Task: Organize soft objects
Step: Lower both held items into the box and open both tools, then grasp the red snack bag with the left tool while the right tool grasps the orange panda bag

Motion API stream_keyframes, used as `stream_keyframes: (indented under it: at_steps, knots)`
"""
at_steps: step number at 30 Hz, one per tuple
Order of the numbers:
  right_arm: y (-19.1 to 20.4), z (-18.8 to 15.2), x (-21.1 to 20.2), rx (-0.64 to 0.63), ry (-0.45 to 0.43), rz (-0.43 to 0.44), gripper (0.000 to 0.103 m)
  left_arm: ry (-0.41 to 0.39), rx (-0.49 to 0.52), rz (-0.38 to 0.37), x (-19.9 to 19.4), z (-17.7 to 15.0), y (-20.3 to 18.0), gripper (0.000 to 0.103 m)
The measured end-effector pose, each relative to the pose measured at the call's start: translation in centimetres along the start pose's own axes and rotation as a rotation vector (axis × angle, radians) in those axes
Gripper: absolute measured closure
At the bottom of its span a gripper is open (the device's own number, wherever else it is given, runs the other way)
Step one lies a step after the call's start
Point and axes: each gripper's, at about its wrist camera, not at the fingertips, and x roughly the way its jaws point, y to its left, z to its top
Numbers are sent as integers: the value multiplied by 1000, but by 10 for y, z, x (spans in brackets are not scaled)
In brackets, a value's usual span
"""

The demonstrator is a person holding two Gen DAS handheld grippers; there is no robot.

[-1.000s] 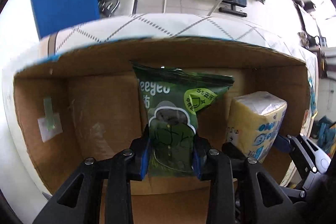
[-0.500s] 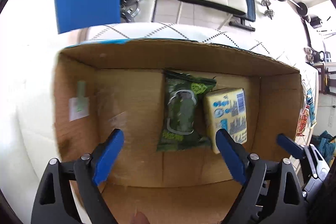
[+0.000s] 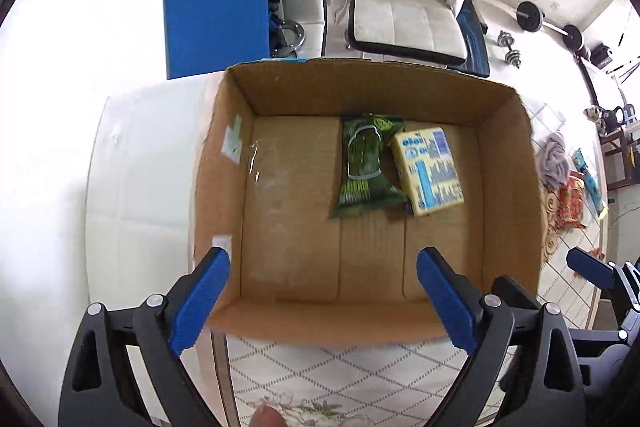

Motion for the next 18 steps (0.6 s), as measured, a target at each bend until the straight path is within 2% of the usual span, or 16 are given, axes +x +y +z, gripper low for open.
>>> stream_keyframes:
  at_steps: [9,18]
  knots:
    - [-3,-53,-71,0,-92,14,4,-120,-8,0,-74,-50,1,7]
    - [-18,-81,-109,16,-120,86,4,-139,-3,-31,-106,-67,-10,7]
